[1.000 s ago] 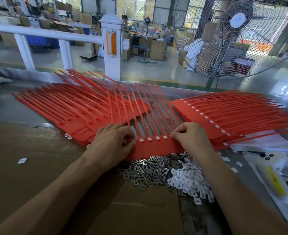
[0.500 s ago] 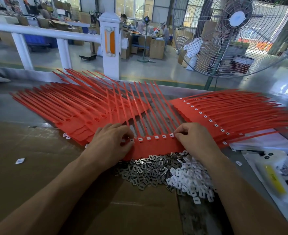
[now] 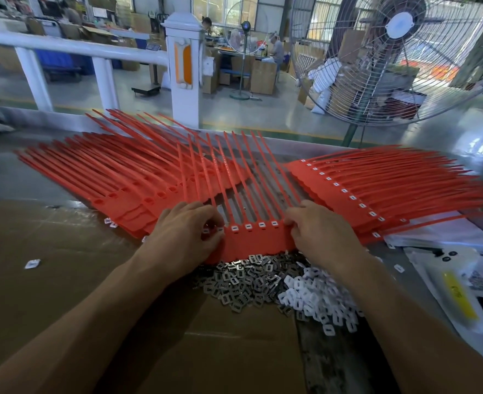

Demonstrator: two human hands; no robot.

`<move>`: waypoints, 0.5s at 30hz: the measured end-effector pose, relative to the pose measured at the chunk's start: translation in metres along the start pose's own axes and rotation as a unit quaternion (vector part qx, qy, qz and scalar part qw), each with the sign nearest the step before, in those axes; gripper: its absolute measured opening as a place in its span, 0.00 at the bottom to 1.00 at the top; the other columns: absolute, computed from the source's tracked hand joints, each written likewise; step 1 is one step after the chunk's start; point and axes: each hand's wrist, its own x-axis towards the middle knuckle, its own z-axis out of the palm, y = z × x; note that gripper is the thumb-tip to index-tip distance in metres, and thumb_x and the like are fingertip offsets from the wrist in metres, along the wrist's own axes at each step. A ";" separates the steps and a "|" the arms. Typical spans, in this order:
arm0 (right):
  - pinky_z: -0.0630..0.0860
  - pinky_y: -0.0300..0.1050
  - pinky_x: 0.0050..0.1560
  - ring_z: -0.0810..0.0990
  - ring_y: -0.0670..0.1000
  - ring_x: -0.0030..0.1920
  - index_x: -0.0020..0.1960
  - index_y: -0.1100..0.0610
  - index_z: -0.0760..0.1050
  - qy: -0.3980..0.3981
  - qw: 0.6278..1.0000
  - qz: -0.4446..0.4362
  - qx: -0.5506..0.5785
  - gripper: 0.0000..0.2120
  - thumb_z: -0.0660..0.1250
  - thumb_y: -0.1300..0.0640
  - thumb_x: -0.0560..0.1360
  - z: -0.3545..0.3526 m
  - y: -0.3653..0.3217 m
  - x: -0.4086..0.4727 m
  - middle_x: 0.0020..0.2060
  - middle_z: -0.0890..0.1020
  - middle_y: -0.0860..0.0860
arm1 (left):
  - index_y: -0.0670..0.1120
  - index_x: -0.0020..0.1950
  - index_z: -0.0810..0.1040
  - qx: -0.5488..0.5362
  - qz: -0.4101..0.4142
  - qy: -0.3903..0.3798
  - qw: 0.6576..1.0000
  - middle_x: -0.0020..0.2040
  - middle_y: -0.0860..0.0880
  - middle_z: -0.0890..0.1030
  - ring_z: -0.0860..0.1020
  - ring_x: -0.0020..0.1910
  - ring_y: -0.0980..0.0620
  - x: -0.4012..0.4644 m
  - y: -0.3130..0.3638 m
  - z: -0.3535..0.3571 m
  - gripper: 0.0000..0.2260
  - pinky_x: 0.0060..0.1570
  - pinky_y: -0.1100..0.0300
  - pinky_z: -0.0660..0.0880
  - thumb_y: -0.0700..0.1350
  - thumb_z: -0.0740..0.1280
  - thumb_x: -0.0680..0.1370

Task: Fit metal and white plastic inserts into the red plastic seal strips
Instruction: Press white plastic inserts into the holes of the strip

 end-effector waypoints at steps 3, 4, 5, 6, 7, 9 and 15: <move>0.75 0.49 0.56 0.79 0.51 0.56 0.61 0.48 0.82 -0.020 0.997 0.018 0.072 0.14 0.61 0.58 0.82 -0.001 0.009 0.000 0.54 0.79 0.48 | 0.59 0.59 0.78 0.000 0.002 0.003 1.000 0.57 0.61 0.76 0.71 0.60 0.57 0.000 0.001 -0.001 0.09 0.66 0.53 0.65 0.57 0.66 0.80; 0.74 0.48 0.57 0.79 0.50 0.56 0.62 0.48 0.82 -0.026 0.994 0.024 0.103 0.14 0.61 0.58 0.83 -0.001 0.013 0.000 0.55 0.79 0.47 | 0.59 0.59 0.78 0.000 0.001 0.003 1.000 0.57 0.61 0.76 0.71 0.60 0.57 0.000 0.002 -0.001 0.09 0.66 0.53 0.64 0.57 0.66 0.80; 0.73 0.44 0.57 0.79 0.47 0.56 0.62 0.47 0.82 -0.031 0.989 0.030 0.141 0.14 0.61 0.58 0.84 -0.002 0.018 -0.002 0.56 0.80 0.45 | 0.59 0.59 0.78 0.000 -0.001 0.001 1.000 0.57 0.61 0.76 0.71 0.60 0.57 0.000 0.002 -0.001 0.09 0.66 0.53 0.64 0.57 0.66 0.80; 0.72 0.38 0.54 0.79 0.44 0.56 0.62 0.45 0.83 -0.033 0.983 0.035 0.179 0.13 0.62 0.57 0.84 -0.003 0.023 -0.005 0.56 0.80 0.42 | 0.59 0.59 0.78 -0.001 -0.002 -0.001 1.000 0.57 0.61 0.76 0.71 0.60 0.57 0.000 0.002 0.000 0.09 0.66 0.53 0.65 0.57 0.66 0.80; 0.70 0.33 0.51 0.79 0.38 0.54 0.61 0.44 0.83 -0.033 0.977 0.037 0.209 0.12 0.64 0.56 0.84 -0.004 0.028 -0.008 0.55 0.81 0.39 | 0.59 0.59 0.78 -0.001 -0.002 -0.001 1.000 0.57 0.61 0.76 0.71 0.60 0.57 0.000 0.002 0.000 0.09 0.66 0.53 0.65 0.57 0.66 0.80; 0.68 0.28 0.46 0.78 0.32 0.50 0.57 0.42 0.83 -0.028 0.973 0.034 0.228 0.10 0.68 0.54 0.82 -0.006 0.038 -0.012 0.50 0.81 0.35 | 0.59 0.59 0.78 -0.002 -0.003 -0.002 1.000 0.57 0.61 0.76 0.71 0.59 0.57 0.001 0.001 0.000 0.09 0.65 0.53 0.65 0.57 0.66 0.80; 0.73 0.41 0.43 0.81 0.36 0.38 0.40 0.41 0.83 -0.063 0.969 0.051 0.232 0.06 0.77 0.48 0.74 -0.017 0.056 -0.016 0.37 0.84 0.37 | 0.59 0.58 0.78 -0.007 -0.004 0.001 1.000 0.56 0.61 0.76 0.71 0.59 0.56 0.000 0.001 0.001 0.09 0.66 0.52 0.66 0.57 0.67 0.80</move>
